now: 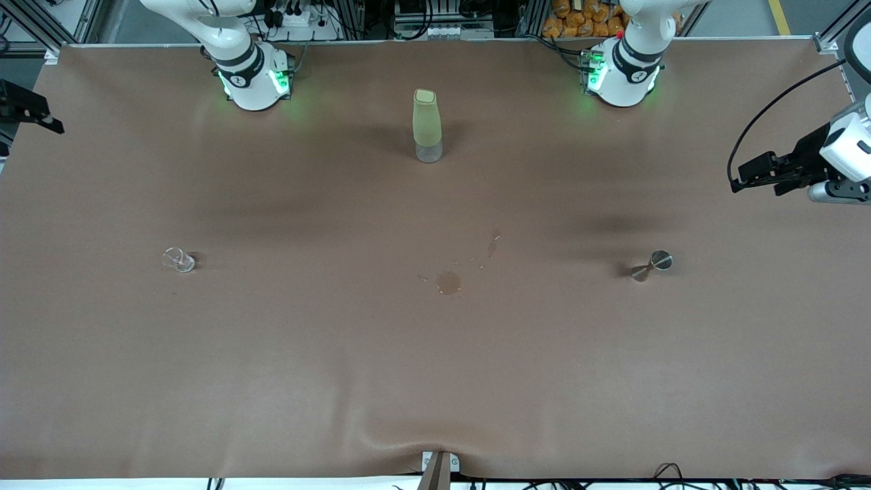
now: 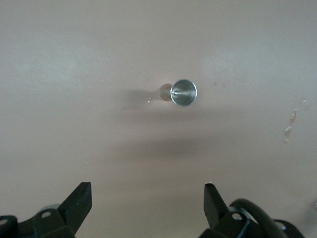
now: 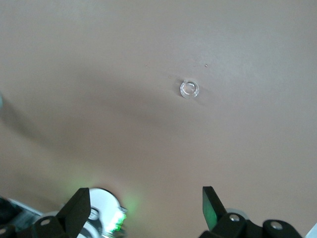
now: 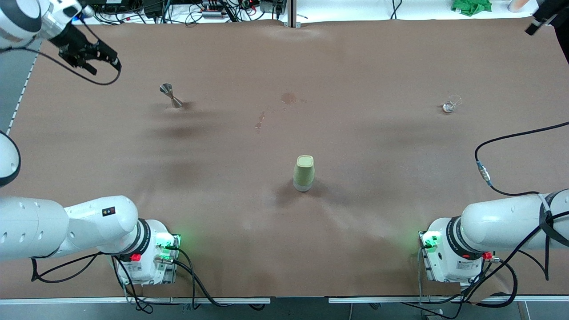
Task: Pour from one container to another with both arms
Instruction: 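Lower the left gripper to the steel jigger while the right gripper reaches the beaker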
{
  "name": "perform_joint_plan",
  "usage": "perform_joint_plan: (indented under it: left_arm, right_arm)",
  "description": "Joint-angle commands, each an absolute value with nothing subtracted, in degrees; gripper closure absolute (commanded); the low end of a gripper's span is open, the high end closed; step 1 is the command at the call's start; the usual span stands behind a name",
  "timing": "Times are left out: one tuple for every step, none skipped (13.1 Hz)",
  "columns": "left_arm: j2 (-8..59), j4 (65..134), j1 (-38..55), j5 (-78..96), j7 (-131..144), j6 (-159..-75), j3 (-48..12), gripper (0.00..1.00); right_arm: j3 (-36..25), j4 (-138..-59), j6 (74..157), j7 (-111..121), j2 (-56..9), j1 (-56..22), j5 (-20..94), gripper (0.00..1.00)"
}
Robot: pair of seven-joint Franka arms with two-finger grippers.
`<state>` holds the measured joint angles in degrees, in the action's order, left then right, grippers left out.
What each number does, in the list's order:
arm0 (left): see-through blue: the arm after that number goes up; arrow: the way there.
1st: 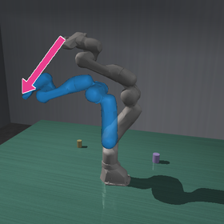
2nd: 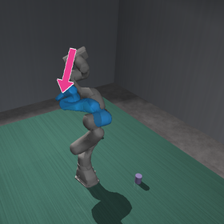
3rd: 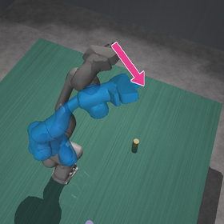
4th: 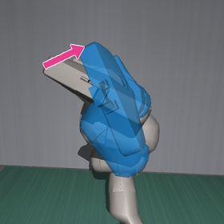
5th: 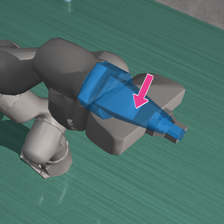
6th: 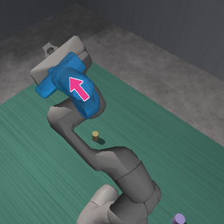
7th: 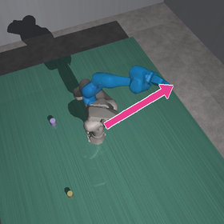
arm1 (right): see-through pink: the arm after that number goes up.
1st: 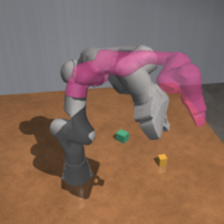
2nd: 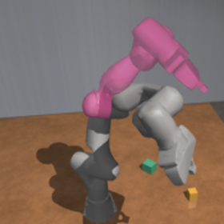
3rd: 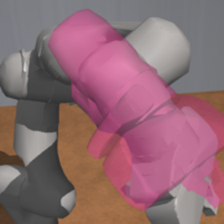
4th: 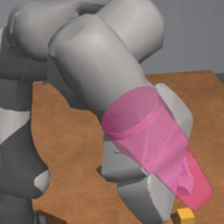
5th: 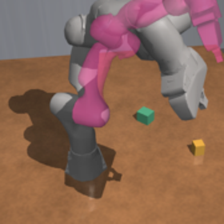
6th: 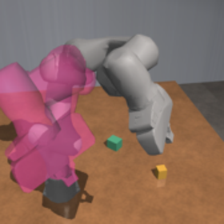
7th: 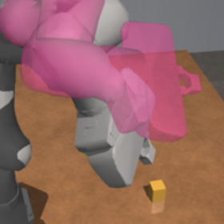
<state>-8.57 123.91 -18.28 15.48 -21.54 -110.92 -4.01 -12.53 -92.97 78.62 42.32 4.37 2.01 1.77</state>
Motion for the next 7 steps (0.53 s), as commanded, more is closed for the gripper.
perform_joint_plan:
  left_arm:
    - [-2.93,125.24,-23.45,22.56,-37.45,-114.5,-4.57,0.0]
    - [0.41,125.16,-25.38,25.98,-45.88,-116.44,-4.48,0.0]
    - [4.09,124.72,-27.14,29.41,-53.45,-117.67,-4.48,0.0]
    - [7.35,124.02,-28.55,32.66,-60.49,-118.47,-4.48,0.0]
    - [10.51,122.88,-29.09,35.57,-66.21,-118.82,-4.48,0.0]
    - [13.33,121.83,-29.27,37.6,-71.05,-118.83,-4.48,0.0]
    - [15.62,120.77,-30.05,38.84,-76.15,-118.83,-4.48,0.0]
  right_arm:
    - [-16.51,-98.6,82.52,55.95,7.38,0.88,0.79,0.0]
    - [-17.13,-100.09,83.49,60.42,7.73,1.05,0.44,0.0]
    - [-18.27,-101.41,85.06,65.43,7.91,1.05,0.18,0.0]
    - [-18.8,-102.56,86.82,71.74,8.08,1.14,0.18,0.0]
    - [-19.42,-103.26,89.01,78.77,8.09,1.23,0.09,0.0]
    - [-20.03,-104.05,91.47,85.36,7.91,1.32,0.09,0.0]
    - [-20.65,-104.93,93.58,90.74,7.74,1.41,0.17,0.0]
